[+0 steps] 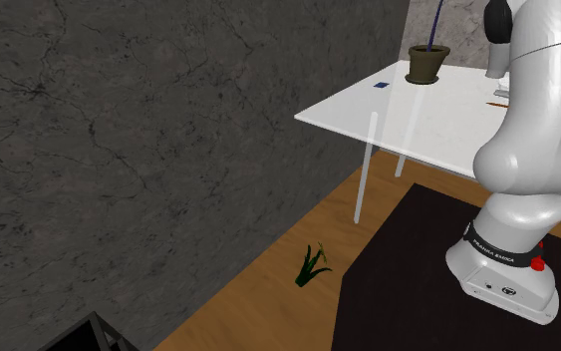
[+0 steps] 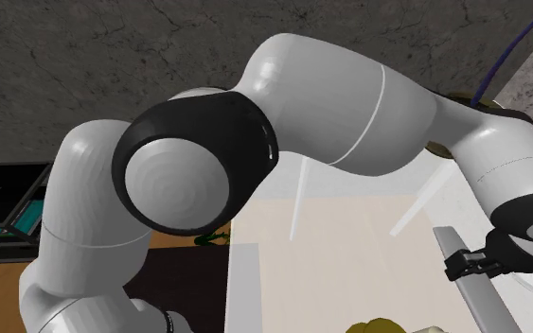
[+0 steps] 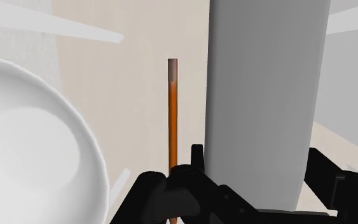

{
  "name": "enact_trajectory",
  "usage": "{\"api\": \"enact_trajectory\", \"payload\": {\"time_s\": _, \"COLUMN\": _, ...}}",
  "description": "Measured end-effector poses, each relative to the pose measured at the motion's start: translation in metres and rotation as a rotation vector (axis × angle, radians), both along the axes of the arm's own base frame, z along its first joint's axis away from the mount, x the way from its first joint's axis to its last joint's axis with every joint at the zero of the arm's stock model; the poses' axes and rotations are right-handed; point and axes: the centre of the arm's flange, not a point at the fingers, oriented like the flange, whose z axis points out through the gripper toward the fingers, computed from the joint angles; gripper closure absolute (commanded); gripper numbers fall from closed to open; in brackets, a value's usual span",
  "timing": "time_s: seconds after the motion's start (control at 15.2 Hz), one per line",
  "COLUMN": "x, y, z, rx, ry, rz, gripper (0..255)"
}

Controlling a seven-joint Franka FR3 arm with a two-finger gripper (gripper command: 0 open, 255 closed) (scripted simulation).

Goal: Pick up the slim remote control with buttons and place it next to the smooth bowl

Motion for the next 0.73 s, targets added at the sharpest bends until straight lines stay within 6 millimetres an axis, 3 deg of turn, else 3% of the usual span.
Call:
{"api": "enact_trajectory", "payload": {"time_s": 0.53, "x": -0.001, "y": 0.000, "z": -0.041, "rx": 0.000, "ry": 0.000, "rz": 0.000, "gripper": 255}}
{"api": "enact_trajectory", "payload": {"time_s": 0.73, "x": -0.001, "y": -0.001, "z": -0.047, "rx": 0.000, "ry": 0.000, "rz": 0.000, "gripper": 255}}
